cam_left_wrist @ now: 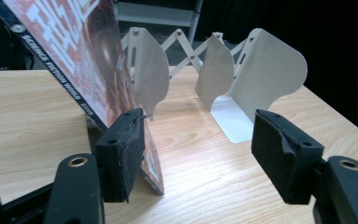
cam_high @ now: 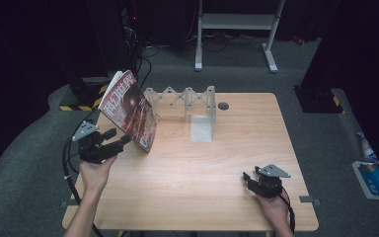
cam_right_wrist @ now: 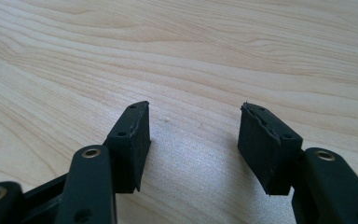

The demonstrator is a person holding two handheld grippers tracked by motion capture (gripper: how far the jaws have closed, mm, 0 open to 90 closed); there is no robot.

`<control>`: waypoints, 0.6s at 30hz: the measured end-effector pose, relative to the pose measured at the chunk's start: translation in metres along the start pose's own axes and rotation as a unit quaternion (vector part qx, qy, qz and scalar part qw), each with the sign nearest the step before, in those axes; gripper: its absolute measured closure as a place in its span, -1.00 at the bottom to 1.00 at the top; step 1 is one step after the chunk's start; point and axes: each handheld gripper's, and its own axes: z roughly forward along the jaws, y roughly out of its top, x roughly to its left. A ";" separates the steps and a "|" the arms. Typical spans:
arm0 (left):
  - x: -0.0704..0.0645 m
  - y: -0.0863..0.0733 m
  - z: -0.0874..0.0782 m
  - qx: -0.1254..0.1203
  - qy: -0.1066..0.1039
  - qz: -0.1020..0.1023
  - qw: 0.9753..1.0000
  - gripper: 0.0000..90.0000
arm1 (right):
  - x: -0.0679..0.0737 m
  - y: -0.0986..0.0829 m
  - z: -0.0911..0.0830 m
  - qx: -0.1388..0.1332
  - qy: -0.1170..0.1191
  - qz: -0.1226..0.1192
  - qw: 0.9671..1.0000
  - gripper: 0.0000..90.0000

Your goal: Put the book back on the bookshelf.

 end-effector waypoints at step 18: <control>-0.020 -0.005 0.011 0.003 -0.029 0.008 1.000 -0.21 | 0.000 0.000 0.000 0.000 0.000 0.000 1.000 -0.03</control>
